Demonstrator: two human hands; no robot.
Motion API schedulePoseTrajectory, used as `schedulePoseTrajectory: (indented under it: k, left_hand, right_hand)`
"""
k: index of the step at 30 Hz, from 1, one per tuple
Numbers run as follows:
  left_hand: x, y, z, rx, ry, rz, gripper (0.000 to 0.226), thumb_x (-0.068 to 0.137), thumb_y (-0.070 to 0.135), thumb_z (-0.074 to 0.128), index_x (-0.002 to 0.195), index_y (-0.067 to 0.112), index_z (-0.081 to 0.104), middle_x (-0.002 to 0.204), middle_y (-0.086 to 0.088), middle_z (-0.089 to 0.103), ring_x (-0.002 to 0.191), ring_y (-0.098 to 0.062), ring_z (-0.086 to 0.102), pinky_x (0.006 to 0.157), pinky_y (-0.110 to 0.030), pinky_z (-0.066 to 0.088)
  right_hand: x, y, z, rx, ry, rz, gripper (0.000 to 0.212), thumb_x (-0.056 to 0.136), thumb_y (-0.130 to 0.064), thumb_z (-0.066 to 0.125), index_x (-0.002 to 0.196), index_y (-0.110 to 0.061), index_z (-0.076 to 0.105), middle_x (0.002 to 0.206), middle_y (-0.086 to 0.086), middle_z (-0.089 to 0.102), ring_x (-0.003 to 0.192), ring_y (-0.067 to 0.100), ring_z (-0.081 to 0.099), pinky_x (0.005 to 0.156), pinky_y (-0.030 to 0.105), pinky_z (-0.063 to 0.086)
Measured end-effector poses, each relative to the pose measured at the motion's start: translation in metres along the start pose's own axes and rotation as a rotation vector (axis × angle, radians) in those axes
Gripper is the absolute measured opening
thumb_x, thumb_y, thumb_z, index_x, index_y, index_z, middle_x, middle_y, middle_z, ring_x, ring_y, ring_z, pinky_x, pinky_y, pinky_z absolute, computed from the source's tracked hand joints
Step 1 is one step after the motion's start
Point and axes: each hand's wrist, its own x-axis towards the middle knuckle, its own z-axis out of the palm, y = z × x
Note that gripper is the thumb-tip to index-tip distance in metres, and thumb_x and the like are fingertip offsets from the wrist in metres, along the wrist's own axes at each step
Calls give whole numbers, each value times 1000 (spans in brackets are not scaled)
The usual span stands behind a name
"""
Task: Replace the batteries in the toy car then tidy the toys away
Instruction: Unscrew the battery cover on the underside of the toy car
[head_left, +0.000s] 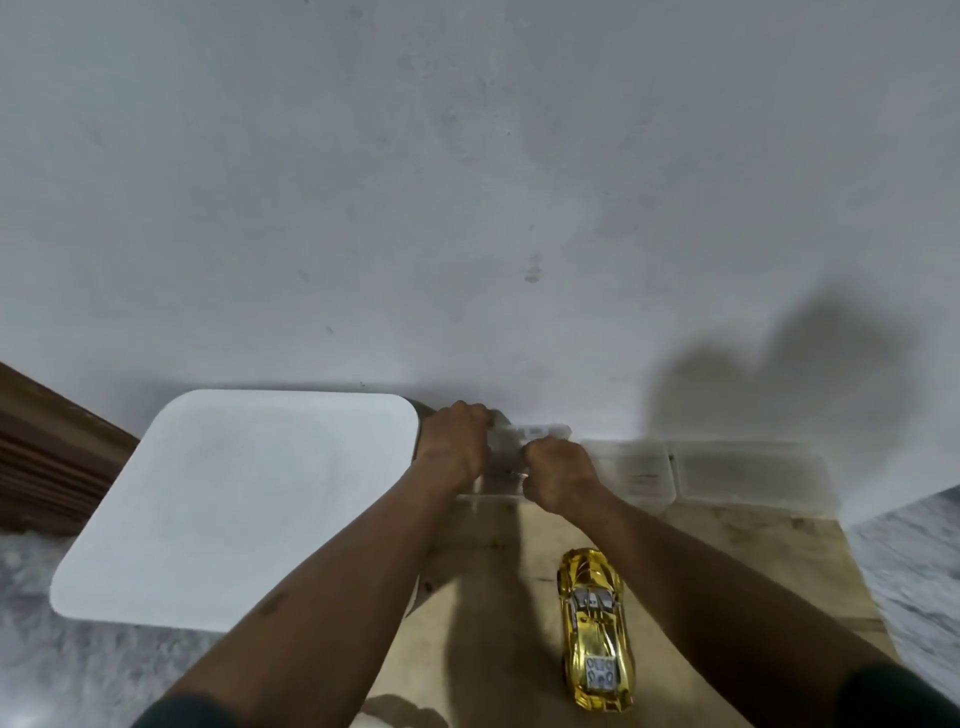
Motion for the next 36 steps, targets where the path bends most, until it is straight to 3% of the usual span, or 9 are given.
schedulePoseTrajectory:
  k: [5,9,10,13,16,19,26,31,36]
  left_hand:
    - [-7,2,-3,35,-24,-8,45,91,15,58,136,18,58,132,-12,60,119,-33,62,99,-38,50]
    - [-24,12,4,29,-104,0,43,90,16,57,133,19,59,132,-9,61,119,-31,61,97,-38,52]
    - [-31,15,8,-4,-99,10,43,89,18,57,132,20,61,131,-8,63,118,-29,62,94,-37,53]
    - [-55,30,27,-136,13,45,39,91,28,56,130,24,64,126,-3,70,116,-25,64,90,-32,50]
    - [-82,55,49,-313,-21,23,37,91,35,55,125,25,67,120,-5,72,109,-27,66,90,-35,55]
    - [-105,78,79,-403,-138,-43,43,90,41,56,130,25,61,127,-8,65,112,-30,63,90,-37,54]
    - [-127,117,122,-440,-285,-126,94,78,71,67,151,25,29,147,-7,31,127,-34,54,97,-40,50]
    - [-131,124,134,-426,-264,-146,95,78,61,73,150,24,24,149,-9,23,123,-34,55,92,-39,52]
    - [-139,112,122,-672,-246,-161,83,80,45,75,149,28,31,141,-9,34,120,-35,57,97,-37,49]
  right_hand:
    - [-40,6,-10,422,213,47,25,78,-30,75,102,-24,76,96,-4,75,83,17,68,74,27,54]
    - [-80,23,-19,737,419,22,23,71,-11,85,93,-15,76,75,-3,72,63,8,64,59,15,52]
    - [-89,30,-23,782,464,30,24,72,-7,84,94,-13,76,74,-1,71,63,9,65,58,16,54]
    - [-113,50,-41,1080,499,201,27,80,3,74,103,-10,72,79,14,66,69,24,71,59,35,62]
    - [-134,68,-56,1286,589,323,32,86,8,64,114,-8,67,85,17,65,73,29,73,56,37,60]
    - [-151,78,-65,1385,671,429,37,86,5,64,119,-12,65,87,15,69,73,24,71,54,31,55]
    - [-182,82,-62,1442,682,524,40,86,2,67,123,-14,65,93,11,75,75,19,71,57,32,54]
    - [-204,77,-52,1463,689,568,37,88,2,67,121,-14,66,93,9,75,76,21,73,56,26,56]
    - [-223,73,-54,1572,711,598,31,88,1,68,116,-12,68,91,8,75,71,18,73,59,27,57]
